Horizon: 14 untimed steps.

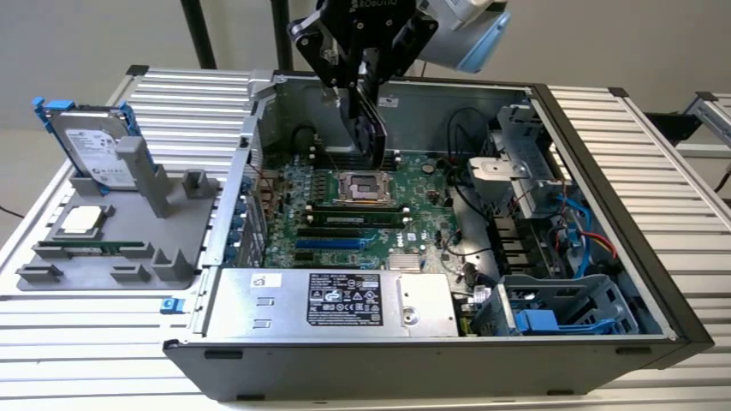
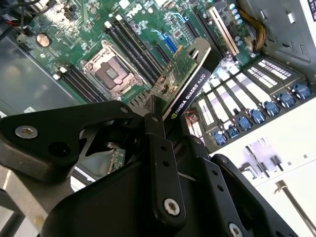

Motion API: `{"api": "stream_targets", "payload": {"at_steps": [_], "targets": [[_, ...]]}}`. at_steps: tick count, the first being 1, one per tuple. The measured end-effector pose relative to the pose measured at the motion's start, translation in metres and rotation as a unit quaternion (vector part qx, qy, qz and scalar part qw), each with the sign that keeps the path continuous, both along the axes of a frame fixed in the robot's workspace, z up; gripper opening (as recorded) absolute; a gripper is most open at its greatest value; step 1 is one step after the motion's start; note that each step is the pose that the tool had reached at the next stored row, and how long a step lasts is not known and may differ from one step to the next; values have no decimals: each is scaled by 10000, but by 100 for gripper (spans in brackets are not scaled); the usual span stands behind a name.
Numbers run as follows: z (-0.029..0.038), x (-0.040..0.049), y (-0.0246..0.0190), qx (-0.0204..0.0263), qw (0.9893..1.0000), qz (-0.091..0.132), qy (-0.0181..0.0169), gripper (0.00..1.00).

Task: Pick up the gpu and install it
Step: 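Insert the gpu into the slot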

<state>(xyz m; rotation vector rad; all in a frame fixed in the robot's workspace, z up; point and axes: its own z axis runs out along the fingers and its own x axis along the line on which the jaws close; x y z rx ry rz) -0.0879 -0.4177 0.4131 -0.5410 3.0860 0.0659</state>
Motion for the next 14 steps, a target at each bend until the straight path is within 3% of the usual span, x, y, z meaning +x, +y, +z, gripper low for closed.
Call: {"api": "stream_targets", "payload": {"at_steps": [14], "targets": [[0, 0, 0, 0, 9999, 123, 0, 0]]}}
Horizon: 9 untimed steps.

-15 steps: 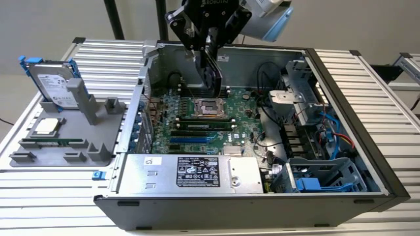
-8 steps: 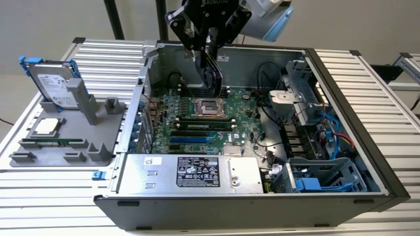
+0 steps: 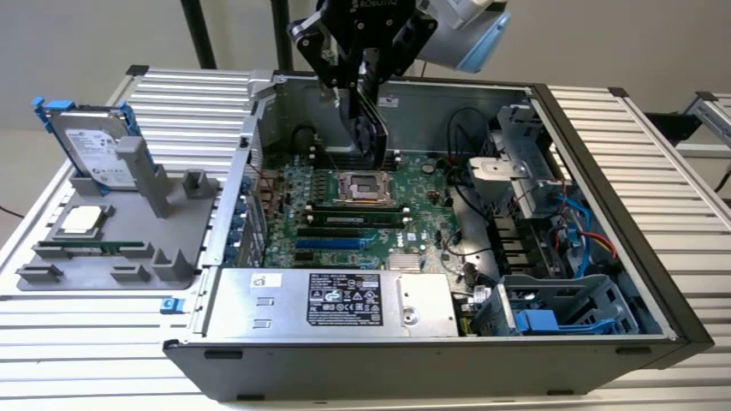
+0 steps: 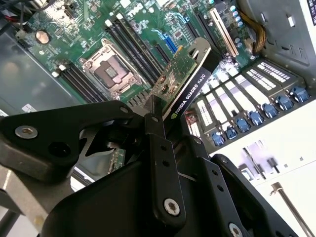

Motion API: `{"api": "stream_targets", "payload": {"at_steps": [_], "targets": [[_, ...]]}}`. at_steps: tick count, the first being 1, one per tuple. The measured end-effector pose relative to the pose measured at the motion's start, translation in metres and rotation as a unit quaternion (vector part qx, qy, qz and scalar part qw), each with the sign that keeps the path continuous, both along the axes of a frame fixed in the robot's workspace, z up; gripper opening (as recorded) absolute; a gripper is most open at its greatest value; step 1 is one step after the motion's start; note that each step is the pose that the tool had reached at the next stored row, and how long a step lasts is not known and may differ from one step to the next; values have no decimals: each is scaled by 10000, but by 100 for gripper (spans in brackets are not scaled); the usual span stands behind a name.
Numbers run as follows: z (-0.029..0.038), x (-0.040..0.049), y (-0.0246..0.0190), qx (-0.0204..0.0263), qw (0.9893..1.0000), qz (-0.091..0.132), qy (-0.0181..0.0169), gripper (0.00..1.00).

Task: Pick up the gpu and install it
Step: 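Insert the gpu into the slot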

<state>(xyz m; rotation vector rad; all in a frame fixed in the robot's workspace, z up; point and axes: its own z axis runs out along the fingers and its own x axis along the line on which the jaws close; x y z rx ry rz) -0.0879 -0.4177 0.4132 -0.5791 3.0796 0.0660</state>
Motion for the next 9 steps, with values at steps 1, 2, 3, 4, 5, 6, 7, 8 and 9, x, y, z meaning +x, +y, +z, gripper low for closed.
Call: {"api": "stream_targets", "payload": {"at_steps": [1, 2, 3, 4, 5, 6, 7, 8, 9], "targets": [[0, 0, 0, 0, 10000, 10, 0, 0], [0, 0, 0, 0, 10000, 20, 0, 0], [0, 0, 0, 0, 10000, 28, 0, 0], [0, 0, 0, 0, 10000, 37, 0, 0], [0, 0, 0, 0, 10000, 46, 0, 0], [0, 0, 0, 0, 10000, 54, 0, 0], [0, 0, 0, 0, 10000, 63, 0, 0], [0, 0, 0, 0, 10000, 71, 0, 0], [0, 0, 0, 0, 10000, 81, 0, 0]]}}
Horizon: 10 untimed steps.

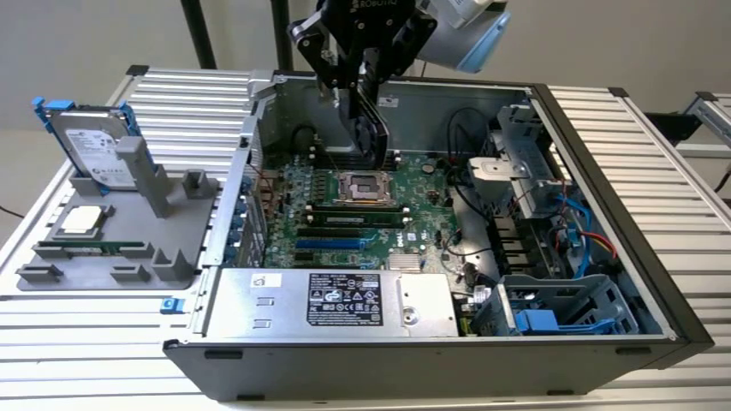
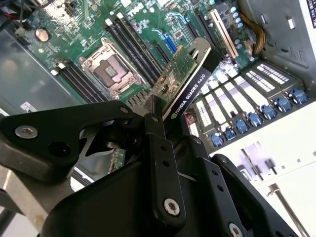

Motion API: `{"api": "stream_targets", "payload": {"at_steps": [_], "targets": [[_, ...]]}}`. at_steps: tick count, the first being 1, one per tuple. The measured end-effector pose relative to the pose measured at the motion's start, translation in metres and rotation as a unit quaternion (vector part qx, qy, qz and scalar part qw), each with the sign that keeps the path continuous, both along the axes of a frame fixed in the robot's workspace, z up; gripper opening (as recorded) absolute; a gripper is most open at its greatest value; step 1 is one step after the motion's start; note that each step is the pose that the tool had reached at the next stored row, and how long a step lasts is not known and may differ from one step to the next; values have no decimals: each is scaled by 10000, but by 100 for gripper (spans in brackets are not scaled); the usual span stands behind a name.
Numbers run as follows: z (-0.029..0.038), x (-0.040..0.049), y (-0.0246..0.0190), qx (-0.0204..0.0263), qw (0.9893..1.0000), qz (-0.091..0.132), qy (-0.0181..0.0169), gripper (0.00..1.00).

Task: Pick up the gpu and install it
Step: 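Insert the gpu into the slot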

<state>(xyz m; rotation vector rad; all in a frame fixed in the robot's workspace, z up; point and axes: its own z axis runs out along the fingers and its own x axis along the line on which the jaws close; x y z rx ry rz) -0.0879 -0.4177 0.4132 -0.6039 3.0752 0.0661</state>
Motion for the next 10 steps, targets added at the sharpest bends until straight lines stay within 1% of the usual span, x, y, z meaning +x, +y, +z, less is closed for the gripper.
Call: {"api": "stream_targets", "payload": {"at_steps": [10], "targets": [[0, 0, 0, 0, 10000, 83, 0, 0]]}}
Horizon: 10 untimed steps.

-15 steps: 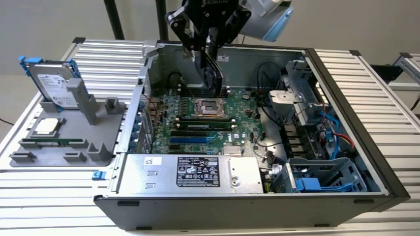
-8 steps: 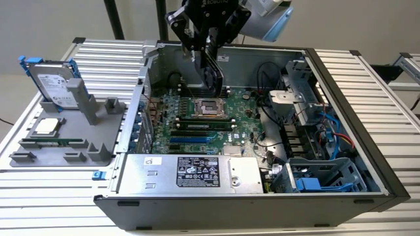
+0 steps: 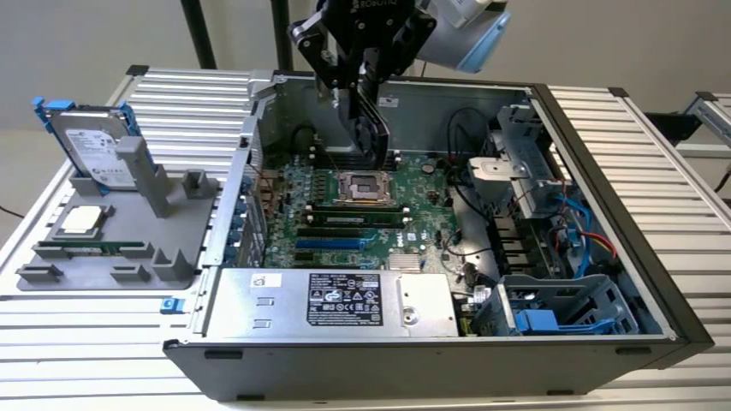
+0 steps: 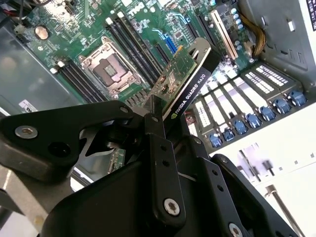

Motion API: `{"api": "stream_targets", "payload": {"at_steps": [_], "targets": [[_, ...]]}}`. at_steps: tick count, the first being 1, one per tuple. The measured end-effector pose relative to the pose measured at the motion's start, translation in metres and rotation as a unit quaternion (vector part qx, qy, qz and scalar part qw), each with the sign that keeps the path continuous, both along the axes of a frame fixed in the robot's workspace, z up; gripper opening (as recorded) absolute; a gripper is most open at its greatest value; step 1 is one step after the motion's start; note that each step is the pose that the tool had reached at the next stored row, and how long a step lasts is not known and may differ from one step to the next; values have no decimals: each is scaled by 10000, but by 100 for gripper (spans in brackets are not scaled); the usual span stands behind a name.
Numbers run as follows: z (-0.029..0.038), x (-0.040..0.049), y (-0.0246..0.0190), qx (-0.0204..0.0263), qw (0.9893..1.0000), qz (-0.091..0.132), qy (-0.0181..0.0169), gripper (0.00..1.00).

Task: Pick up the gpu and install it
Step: 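Insert the gpu into the slot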

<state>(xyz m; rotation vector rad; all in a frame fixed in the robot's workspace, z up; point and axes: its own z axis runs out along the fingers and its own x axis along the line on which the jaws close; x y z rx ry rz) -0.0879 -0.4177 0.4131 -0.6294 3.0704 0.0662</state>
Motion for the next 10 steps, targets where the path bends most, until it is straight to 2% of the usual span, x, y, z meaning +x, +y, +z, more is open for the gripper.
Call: {"api": "stream_targets", "payload": {"at_steps": [10], "targets": [[1, 0, 0, -1, 10000, 76, 0, 0]]}}
